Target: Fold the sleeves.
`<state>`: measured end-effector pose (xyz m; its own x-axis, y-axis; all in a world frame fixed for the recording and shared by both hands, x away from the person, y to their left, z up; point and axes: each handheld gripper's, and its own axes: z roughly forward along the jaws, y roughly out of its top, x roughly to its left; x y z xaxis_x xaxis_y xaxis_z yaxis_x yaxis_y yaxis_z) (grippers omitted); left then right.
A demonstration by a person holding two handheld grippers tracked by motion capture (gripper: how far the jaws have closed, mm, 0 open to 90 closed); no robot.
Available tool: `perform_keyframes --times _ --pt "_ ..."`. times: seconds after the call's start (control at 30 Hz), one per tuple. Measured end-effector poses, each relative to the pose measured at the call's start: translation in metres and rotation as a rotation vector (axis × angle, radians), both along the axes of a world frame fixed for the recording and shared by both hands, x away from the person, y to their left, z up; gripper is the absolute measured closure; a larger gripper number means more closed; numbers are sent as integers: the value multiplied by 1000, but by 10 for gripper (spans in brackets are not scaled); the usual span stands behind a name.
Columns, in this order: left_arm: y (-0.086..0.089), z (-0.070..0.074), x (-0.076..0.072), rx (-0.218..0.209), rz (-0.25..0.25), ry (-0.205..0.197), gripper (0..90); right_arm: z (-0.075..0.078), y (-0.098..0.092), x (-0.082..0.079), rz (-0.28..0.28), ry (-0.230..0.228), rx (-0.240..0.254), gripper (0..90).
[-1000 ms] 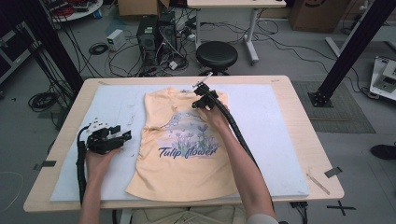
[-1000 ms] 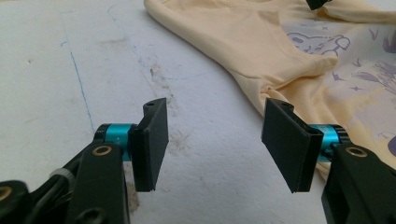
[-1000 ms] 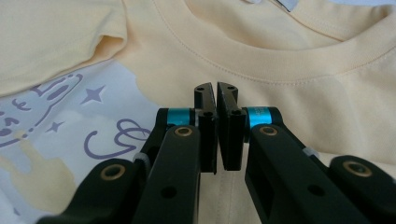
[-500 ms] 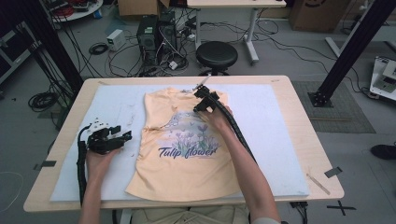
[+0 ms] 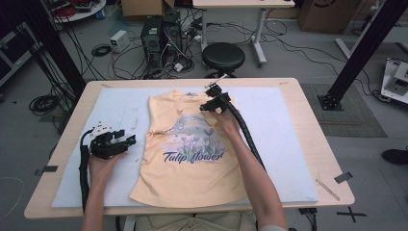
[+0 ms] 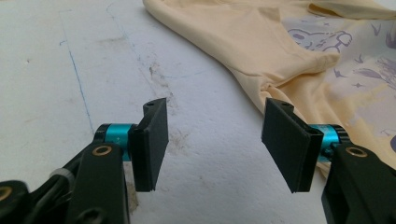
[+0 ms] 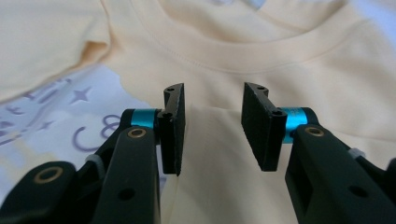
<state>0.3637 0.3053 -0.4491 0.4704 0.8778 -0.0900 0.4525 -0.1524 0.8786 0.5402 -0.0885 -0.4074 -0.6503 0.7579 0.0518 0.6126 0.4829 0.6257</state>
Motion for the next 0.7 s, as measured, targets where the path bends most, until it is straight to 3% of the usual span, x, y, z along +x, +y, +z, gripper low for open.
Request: perform_keyframes --times 0.03,0.07,0.1,0.13,0.17,0.27,0.37,0.47,0.5,0.57,0.6,0.67,0.7 --pt "0 0 0 3 1 0 412 6 -6 -6 -8 -28 2 614" --pt "0 0 0 3 1 0 412 6 -6 -6 -8 -28 2 614" --pt "-1 0 0 1 4 0 412 15 -19 -20 -23 -55 15 614" --pt "-1 0 0 1 4 1 412 15 -19 -20 -23 -55 15 614" --pt "-1 0 0 5 4 1 412 19 -31 -32 -21 -47 22 619" --pt "-1 0 0 8 4 2 412 18 -41 -46 -28 -64 4 628" --pt "-2 0 1 15 2 6 412 4 -58 -71 -20 -54 27 651" --pt "-2 0 1 19 2 7 412 -5 -61 -80 -7 -59 26 651" --pt "-2 0 1 20 2 5 412 -9 -61 -82 -4 -56 18 650" --pt "-3 0 1 25 1 6 412 -24 -59 -82 -3 -41 -47 654" --pt "-3 0 1 25 1 6 412 -24 -59 -82 -3 -41 -47 654" --pt "-3 0 1 28 -1 5 412 -28 -58 -83 -3 -59 -59 626" --pt "-3 0 0 29 -4 -1 412 -25 -59 -87 -27 -71 -72 525"
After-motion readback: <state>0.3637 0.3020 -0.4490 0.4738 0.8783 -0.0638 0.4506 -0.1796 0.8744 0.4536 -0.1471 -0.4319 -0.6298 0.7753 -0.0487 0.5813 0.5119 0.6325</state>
